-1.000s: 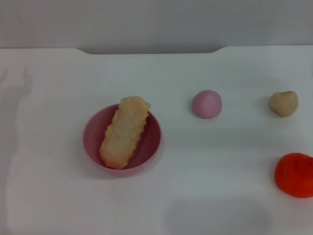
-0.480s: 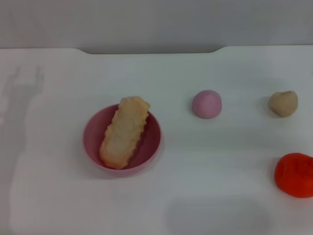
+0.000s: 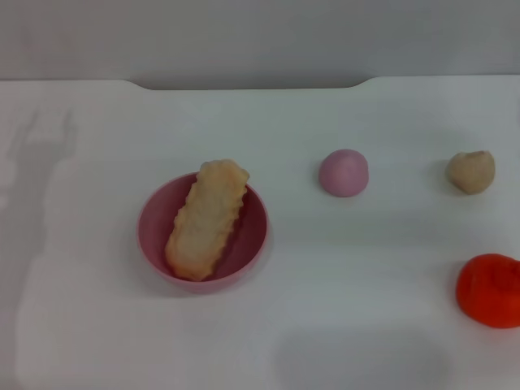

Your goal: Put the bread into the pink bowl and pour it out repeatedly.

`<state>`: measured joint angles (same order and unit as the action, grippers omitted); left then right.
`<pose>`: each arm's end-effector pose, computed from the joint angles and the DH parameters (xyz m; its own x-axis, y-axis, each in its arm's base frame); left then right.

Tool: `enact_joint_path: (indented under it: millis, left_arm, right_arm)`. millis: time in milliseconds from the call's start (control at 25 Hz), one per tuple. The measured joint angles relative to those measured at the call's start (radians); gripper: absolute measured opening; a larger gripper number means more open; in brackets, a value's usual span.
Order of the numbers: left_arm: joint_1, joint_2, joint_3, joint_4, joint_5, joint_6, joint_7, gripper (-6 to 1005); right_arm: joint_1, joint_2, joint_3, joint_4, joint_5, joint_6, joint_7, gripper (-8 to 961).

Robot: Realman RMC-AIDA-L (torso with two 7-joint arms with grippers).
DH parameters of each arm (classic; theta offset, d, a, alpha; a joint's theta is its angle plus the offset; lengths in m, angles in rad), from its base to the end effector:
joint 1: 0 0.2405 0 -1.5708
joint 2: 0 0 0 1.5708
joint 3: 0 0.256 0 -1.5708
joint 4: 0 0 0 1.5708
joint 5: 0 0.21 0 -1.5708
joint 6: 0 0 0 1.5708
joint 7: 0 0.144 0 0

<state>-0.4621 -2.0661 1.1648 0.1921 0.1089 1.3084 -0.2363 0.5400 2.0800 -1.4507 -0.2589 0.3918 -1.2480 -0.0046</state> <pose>-0.3193 0.3534 0.0673 0.6731 -0.3316 0.6610 0.6985 -0.0085 -0.7156 0.2912 0.3842 0.0758 0.7068 0.3910 -0.5894 -0.6805 0.1483 -0.7176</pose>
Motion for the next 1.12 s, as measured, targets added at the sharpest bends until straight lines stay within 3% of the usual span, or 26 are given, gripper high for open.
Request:
enact_joint_path:
  millis: [600, 1120]
  left_arm:
    - [-0.007, 0.003, 0.105, -0.002, 0.000, -0.018, 0.131, 534]
    - [-0.037, 0.002, 0.096, -0.004, -0.008, -0.065, 0.123, 534]
  right_arm:
    - [0.006, 0.002, -0.039, -0.004, -0.002, -0.001, 0.001, 483]
    - [0.039, -0.006, -0.030, -0.001, 0.004, 0.008, 0.002, 483]
